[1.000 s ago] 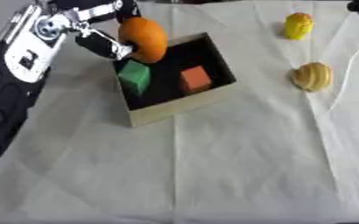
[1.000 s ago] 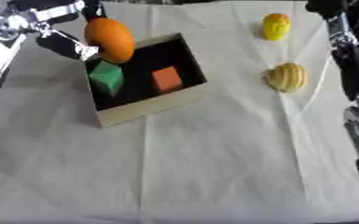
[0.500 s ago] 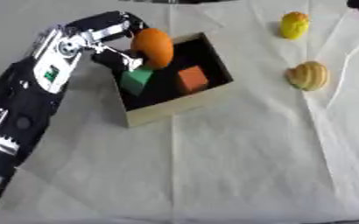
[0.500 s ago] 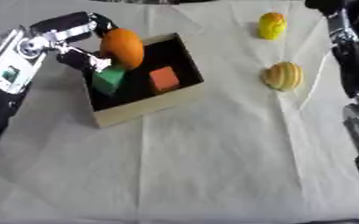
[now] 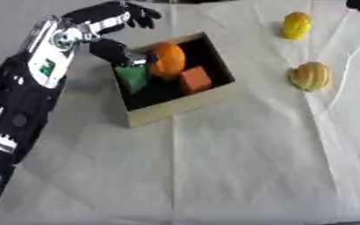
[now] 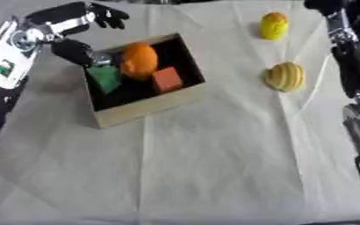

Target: Pick up objects on the table and place them in the box.

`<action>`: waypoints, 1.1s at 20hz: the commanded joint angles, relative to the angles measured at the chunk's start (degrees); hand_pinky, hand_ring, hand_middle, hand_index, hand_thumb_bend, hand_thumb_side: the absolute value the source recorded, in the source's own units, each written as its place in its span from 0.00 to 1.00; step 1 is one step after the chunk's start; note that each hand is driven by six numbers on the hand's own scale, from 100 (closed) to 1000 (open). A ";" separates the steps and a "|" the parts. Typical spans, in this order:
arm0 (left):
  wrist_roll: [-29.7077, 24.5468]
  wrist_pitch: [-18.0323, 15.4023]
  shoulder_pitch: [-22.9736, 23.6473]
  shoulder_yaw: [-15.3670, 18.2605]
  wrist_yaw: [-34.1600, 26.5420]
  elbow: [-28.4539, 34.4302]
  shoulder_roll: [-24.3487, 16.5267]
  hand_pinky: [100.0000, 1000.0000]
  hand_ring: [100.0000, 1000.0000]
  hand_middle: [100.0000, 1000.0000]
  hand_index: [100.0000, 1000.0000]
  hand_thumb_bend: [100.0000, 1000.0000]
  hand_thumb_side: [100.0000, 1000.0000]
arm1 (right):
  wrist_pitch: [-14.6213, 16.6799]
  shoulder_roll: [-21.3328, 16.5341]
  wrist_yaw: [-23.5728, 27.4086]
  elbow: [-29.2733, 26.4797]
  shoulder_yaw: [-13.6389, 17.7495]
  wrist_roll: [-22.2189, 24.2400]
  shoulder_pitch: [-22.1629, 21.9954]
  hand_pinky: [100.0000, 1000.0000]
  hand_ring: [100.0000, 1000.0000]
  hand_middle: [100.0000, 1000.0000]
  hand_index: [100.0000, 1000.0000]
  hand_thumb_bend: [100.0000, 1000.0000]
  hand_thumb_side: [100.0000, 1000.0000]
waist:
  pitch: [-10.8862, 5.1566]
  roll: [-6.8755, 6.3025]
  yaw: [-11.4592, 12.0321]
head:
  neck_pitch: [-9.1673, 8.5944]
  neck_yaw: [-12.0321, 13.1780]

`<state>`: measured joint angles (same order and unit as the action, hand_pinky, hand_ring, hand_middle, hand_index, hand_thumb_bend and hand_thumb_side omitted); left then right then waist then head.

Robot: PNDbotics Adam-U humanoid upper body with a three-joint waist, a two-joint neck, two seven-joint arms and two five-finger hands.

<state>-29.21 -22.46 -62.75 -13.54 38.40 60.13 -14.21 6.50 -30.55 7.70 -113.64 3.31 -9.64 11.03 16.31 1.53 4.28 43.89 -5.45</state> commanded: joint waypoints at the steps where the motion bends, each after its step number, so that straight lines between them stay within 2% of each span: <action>1: -0.38 0.78 -1.64 0.94 -1.82 3.40 -2.02 0.77 0.78 0.71 0.93 0.27 0.51 | 0.07 -1.41 0.07 -0.95 0.55 -0.25 0.20 0.91 0.74 0.65 0.75 0.00 0.62 | -1.26 0.01 0.07 | 0.22 -0.16; 2: -0.26 1.22 -1.60 1.05 -2.44 4.46 -2.41 0.76 0.78 0.71 0.92 0.25 0.51 | 0.16 -1.52 0.08 -0.95 0.61 -0.31 0.13 0.91 0.75 0.65 0.75 0.00 0.62 | -1.39 0.05 0.17 | 0.22 -0.22; 4: 0.66 2.66 -1.19 1.44 -3.95 7.11 -3.42 0.75 0.76 0.70 0.89 0.11 0.43 | 0.38 -1.86 0.09 -0.95 0.76 -0.47 -0.02 0.91 0.75 0.65 0.75 0.00 0.62 | -1.64 0.09 0.40 | 0.22 -0.37; 5: 1.61 3.72 -0.81 1.75 -4.87 8.83 -4.15 0.75 0.75 0.68 0.85 0.01 0.36 | 0.50 -2.16 0.06 -0.95 0.89 -0.59 -0.10 0.91 0.75 0.65 0.75 0.00 0.62 | -1.76 0.09 0.55 | 0.22 -0.46; 7: 4.85 6.86 0.89 3.04 -7.89 13.78 -6.40 0.75 0.73 0.66 0.81 0.00 0.35 | 0.84 -3.22 -0.22 -0.95 1.28 -0.99 -0.45 0.91 0.75 0.65 0.75 0.00 0.61 | -2.01 0.06 0.95 | 0.22 -0.66; 9: 9.56 10.95 3.44 4.68 -12.13 19.29 -9.12 0.76 0.73 0.66 0.80 0.00 0.35 | 1.25 -4.53 -0.84 -0.95 1.68 -1.49 -1.14 0.90 0.75 0.65 0.75 0.00 0.61 | -2.23 0.04 1.43 | 0.22 -0.93; 12: 18.94 16.17 9.85 7.44 -20.63 29.14 -14.25 0.77 0.74 0.68 0.82 0.00 0.40 | 1.90 -7.03 -2.61 -0.95 2.37 -2.55 -2.82 0.90 0.75 0.66 0.75 0.00 0.60 | -2.47 0.12 2.45 | 0.22 -1.59; 15: 28.67 19.27 18.79 10.61 -30.32 39.29 -18.56 0.79 0.75 0.70 0.85 0.00 0.47 | 2.12 -9.36 -4.75 -0.95 2.73 -3.60 -4.52 0.89 0.76 0.66 0.76 0.00 0.60 | -2.44 0.22 3.48 | 0.22 -2.44; 18: 36.12 20.49 28.27 13.52 -36.21 47.43 -21.31 0.79 0.76 0.71 0.85 0.00 0.50 | 1.77 -11.39 -7.03 -0.95 2.75 -4.01 -5.99 0.89 0.77 0.68 0.77 0.00 0.60 | -2.16 0.26 4.36 | 0.22 -2.97; 22: 41.58 20.08 38.32 16.94 -37.72 53.65 -22.10 0.79 0.75 0.70 0.85 0.00 0.50 | 1.32 -14.62 -11.42 -0.95 2.79 -2.25 -7.71 0.89 0.80 0.72 0.80 0.00 0.63 | -1.86 0.37 4.79 | 0.22 -3.37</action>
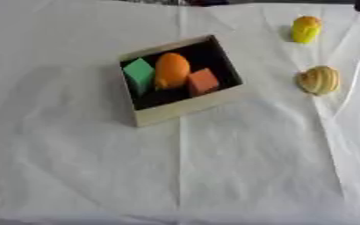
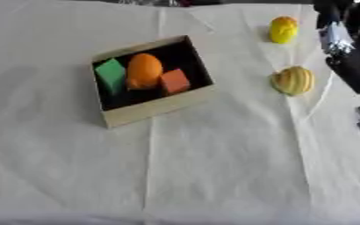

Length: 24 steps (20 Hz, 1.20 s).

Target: Pick up objects on the table and place them in the box.

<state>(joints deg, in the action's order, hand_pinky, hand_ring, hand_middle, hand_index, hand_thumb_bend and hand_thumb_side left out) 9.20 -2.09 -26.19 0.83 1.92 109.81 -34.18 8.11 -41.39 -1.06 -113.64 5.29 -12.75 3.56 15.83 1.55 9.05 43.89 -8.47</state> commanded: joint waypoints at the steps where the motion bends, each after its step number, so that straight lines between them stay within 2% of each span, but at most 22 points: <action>1: 4.20 -0.93 3.40 3.34 -1.18 4.38 -1.86 0.79 0.75 0.70 0.85 0.00 0.50 | -0.61 -4.66 -3.98 -0.95 0.90 1.70 -0.61 0.89 0.82 0.74 0.82 0.00 0.61 | -1.36 0.39 0.02 | 0.22 -0.40; 5: 6.15 -2.69 8.24 5.15 -0.23 4.76 -0.77 0.79 0.75 0.70 0.85 0.00 0.52 | -2.73 -9.36 -10.89 -0.95 1.16 8.05 -2.42 0.88 0.85 0.79 0.87 0.00 0.54 | -1.47 0.54 -0.22 | 0.22 -0.09; 10: 6.10 -3.85 11.55 6.09 0.77 4.78 0.85 0.79 0.75 0.70 0.85 0.00 0.56 | -4.13 -14.26 -18.13 -0.95 0.68 15.41 -3.17 0.87 0.87 0.82 0.89 0.00 0.43 | -1.60 0.55 -0.31 | 0.22 0.05; 11: 5.97 -3.68 12.01 6.31 0.85 4.78 1.19 0.79 0.75 0.70 0.85 0.00 0.56 | -4.45 -14.88 -18.85 -0.95 0.69 16.32 -3.16 0.87 0.87 0.82 0.89 0.00 0.42 | -1.61 0.55 -0.26 | 0.22 0.02; 12: 5.87 -3.52 12.46 6.66 0.86 4.78 1.51 0.79 0.75 0.70 0.85 0.00 0.57 | -4.79 -15.49 -19.33 -0.95 0.75 17.15 -3.16 0.87 0.88 0.83 0.90 0.00 0.36 | -1.60 0.61 -0.22 | 0.22 -0.09; 15: 5.23 -3.15 13.30 7.62 0.77 4.78 1.93 0.79 0.75 0.70 0.85 0.00 0.58 | -5.51 -17.13 -19.72 -0.95 1.12 19.88 -3.08 0.86 0.88 0.83 0.89 0.00 0.28 | -1.59 0.88 -0.20 | 0.22 -0.22; 18: 4.48 -2.88 13.18 7.97 0.41 4.78 2.00 0.79 0.75 0.69 0.85 0.00 0.59 | -5.77 -18.59 -19.89 -0.85 1.04 22.95 -2.96 0.86 0.89 0.83 0.89 0.00 0.14 | -1.61 1.14 -0.26 | 0.22 -0.35; 19: 4.16 -2.84 13.08 7.95 0.28 4.78 1.99 0.79 0.75 0.69 0.85 0.00 0.60 | -5.78 -18.98 -20.12 -0.67 0.97 24.07 -2.83 0.86 0.89 0.83 0.89 0.03 0.10 | -1.62 1.21 -0.27 | 0.22 -0.36; 20: 3.83 -2.80 12.99 7.89 0.19 4.78 1.98 0.79 0.75 0.69 0.85 0.00 0.60 | -5.80 -19.39 -20.41 -0.33 0.87 25.12 -2.68 0.85 0.89 0.83 0.89 0.12 0.00 | -1.64 1.29 -0.28 | 0.22 -0.40; 21: 3.54 -2.76 12.92 7.83 0.13 4.78 1.99 0.79 0.75 0.69 0.85 0.00 0.60 | -5.83 -19.77 -20.76 0.17 0.76 26.03 -2.46 0.85 0.89 0.83 0.89 0.15 0.00 | -1.65 1.35 -0.27 | 0.22 -0.48; 22: 3.31 -2.70 12.90 7.78 0.06 4.78 2.04 0.79 0.75 0.69 0.84 0.00 0.61 | -5.92 -20.07 -21.07 0.78 0.64 26.75 -2.21 0.85 0.89 0.83 0.88 0.23 0.00 | -1.67 1.41 -0.25 | 0.22 -0.57; 24: 2.93 -2.55 12.92 7.64 -0.08 4.78 2.16 0.79 0.75 0.69 0.84 0.00 0.62 | -6.32 -20.52 -21.45 2.37 0.36 27.77 -1.56 0.85 0.89 0.83 0.86 0.26 0.00 | -1.70 1.48 -0.14 | 0.22 -0.86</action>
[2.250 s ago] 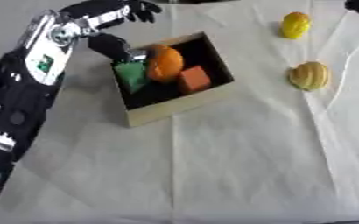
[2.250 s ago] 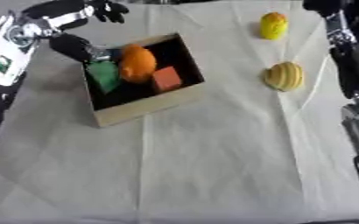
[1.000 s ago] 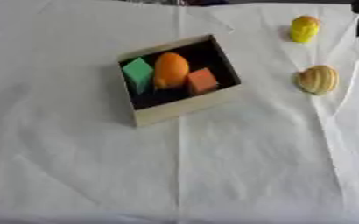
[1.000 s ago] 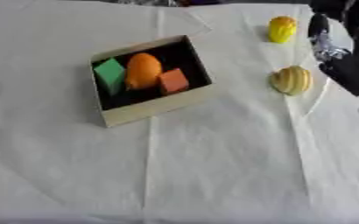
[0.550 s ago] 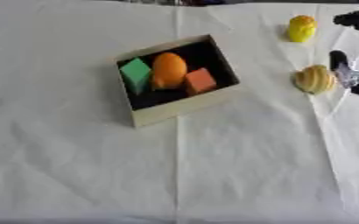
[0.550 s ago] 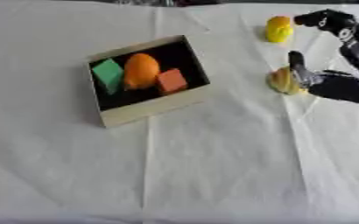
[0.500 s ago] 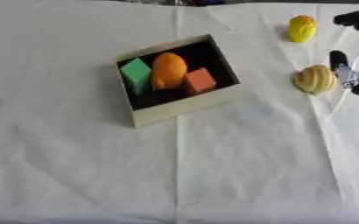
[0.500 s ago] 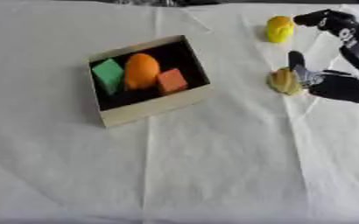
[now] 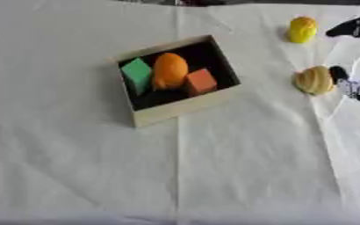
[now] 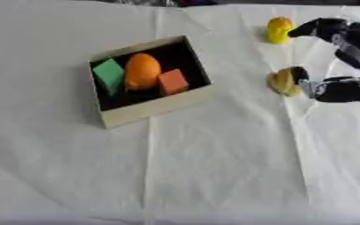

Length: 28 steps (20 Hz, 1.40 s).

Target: Pick up objects on the table and place them in the box.

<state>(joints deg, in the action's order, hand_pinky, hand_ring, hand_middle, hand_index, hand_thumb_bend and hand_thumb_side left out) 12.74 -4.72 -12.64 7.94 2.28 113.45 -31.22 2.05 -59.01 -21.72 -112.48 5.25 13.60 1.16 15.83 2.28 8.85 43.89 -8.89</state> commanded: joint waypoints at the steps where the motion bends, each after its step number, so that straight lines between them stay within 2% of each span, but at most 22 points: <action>1: -0.77 0.20 -0.61 0.49 -0.49 1.15 -0.74 0.79 0.75 0.69 0.84 0.00 0.62 | -0.49 -3.08 -1.07 2.06 0.28 1.74 1.14 0.85 0.89 0.83 0.86 0.25 0.00 | -1.70 0.77 0.12 | 0.22 -0.59; 13: -1.26 0.66 -0.48 0.55 -1.02 1.15 0.04 0.79 0.75 0.68 0.84 0.00 0.64 | -1.96 -3.25 -6.86 12.37 -2.74 1.14 5.44 0.83 0.88 0.82 0.90 0.24 0.00 | -1.06 0.70 1.17 | 0.22 -2.54; 19: -1.07 0.76 -0.10 0.89 -0.97 1.15 0.53 0.79 0.75 0.68 0.83 0.00 0.65 | -0.76 -2.11 -8.72 16.34 -3.88 1.31 7.01 0.83 0.88 0.82 0.91 0.23 0.00 | -0.12 0.34 2.11 | 0.22 -3.55; 28: -1.11 0.79 0.01 1.22 -0.90 1.15 1.22 0.79 0.74 0.67 0.83 0.00 0.65 | 1.02 -0.86 -11.67 18.87 -4.89 2.59 8.05 0.83 0.88 0.83 0.91 0.24 0.00 | 1.38 -0.11 3.39 | 0.22 -4.46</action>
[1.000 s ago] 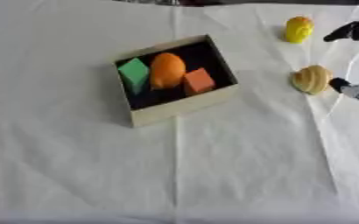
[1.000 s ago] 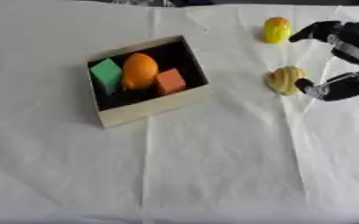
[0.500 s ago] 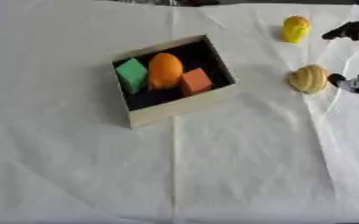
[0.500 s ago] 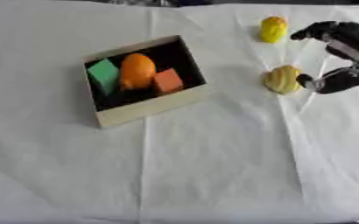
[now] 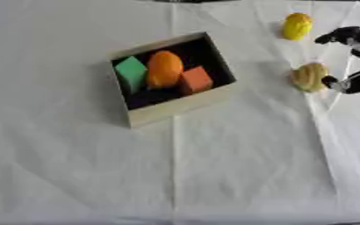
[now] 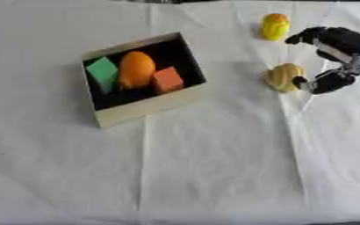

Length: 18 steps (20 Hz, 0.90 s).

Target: Pick up objects on the table and place them in the box.

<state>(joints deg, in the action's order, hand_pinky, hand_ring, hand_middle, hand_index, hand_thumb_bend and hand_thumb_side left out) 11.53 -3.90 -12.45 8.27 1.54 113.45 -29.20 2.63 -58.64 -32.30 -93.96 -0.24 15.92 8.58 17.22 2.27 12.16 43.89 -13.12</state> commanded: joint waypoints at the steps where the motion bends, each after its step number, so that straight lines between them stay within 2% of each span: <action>1: 0.12 -0.03 -0.14 0.94 -0.13 1.14 -0.79 0.79 0.74 0.67 0.83 0.00 0.65 | 0.57 -1.21 -1.31 0.45 0.67 0.45 0.60 0.82 0.88 0.83 0.92 0.24 0.00 | 0.12 -0.07 0.12 | 0.22 -0.24; 7: -0.07 0.33 -0.17 1.06 -0.23 1.14 -0.37 0.79 0.74 0.67 0.83 0.00 0.65 | 1.27 -0.87 -2.93 1.75 0.66 2.10 1.22 0.82 0.89 0.84 0.92 0.26 0.00 | 0.56 0.34 0.31 | 0.22 -0.63; 12: -0.43 0.49 0.00 0.93 -0.48 1.14 0.11 0.79 0.74 0.67 0.83 0.00 0.66 | 0.78 0.35 -4.97 5.62 -0.17 1.53 2.56 0.82 0.88 0.83 0.92 0.25 0.00 | 0.86 0.43 0.84 | 0.22 -1.56; 18: -0.50 0.42 0.08 1.03 -0.63 1.14 0.44 0.79 0.74 0.67 0.83 0.00 0.66 | 1.43 1.03 -5.73 7.10 -0.95 1.16 3.30 0.79 0.85 0.76 0.87 0.25 0.00 | 1.11 0.33 1.06 | 0.22 -1.95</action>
<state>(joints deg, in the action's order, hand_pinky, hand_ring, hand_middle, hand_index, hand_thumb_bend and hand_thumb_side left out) 11.13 -3.48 -12.13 8.63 1.17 113.45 -28.12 3.92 -56.20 -37.43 -87.09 -1.49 17.24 11.28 18.34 2.28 13.14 43.89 -14.82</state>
